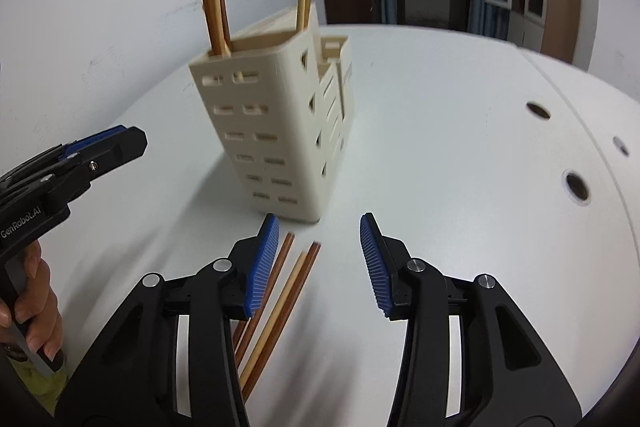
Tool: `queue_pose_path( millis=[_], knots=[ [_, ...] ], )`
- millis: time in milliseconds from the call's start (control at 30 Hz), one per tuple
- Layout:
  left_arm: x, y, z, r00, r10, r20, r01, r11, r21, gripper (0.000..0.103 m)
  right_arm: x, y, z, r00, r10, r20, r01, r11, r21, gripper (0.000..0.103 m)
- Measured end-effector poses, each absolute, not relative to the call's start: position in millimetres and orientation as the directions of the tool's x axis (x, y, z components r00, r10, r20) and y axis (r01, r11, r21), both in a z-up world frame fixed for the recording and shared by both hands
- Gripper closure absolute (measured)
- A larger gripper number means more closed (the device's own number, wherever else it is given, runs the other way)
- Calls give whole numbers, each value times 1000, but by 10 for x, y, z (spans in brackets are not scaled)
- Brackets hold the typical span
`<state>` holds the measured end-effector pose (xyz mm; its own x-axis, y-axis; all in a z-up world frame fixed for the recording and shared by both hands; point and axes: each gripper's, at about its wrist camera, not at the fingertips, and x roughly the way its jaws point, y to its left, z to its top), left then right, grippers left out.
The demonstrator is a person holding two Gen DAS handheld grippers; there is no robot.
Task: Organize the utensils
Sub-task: 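Move both open tools back down to the remaining chopsticks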
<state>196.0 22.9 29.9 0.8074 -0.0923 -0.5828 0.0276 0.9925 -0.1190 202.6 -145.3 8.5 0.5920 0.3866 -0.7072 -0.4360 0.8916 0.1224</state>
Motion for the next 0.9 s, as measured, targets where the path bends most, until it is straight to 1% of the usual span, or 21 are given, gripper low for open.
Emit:
queue_pose_path(
  millis=[200, 367, 567, 767, 900],
  knots=[
    [1915, 264, 179, 790, -115, -602, 29, 988, -151, 68, 2115, -1433, -201, 504, 374, -779, -411, 896, 164, 62],
    [1948, 253, 74, 776, -118, -620, 33, 989, -147, 68, 2175, -1389, -363, 463, 353, -813, -390, 905, 171, 62],
    [2009, 219, -51, 747, -122, -654, 41, 990, -138, 68, 2225, -1341, -485, 453, 315, -834, -377, 916, 141, 62],
    [2033, 212, -85, 737, -125, -665, 41, 989, -141, 68, 2246, -1263, -597, 442, 282, -852, -386, 917, 103, 62],
    [2041, 224, -92, 732, -127, -669, 36, 988, -148, 68, 2249, -1260, -614, 450, 284, -847, -388, 916, 102, 62]
  ],
)
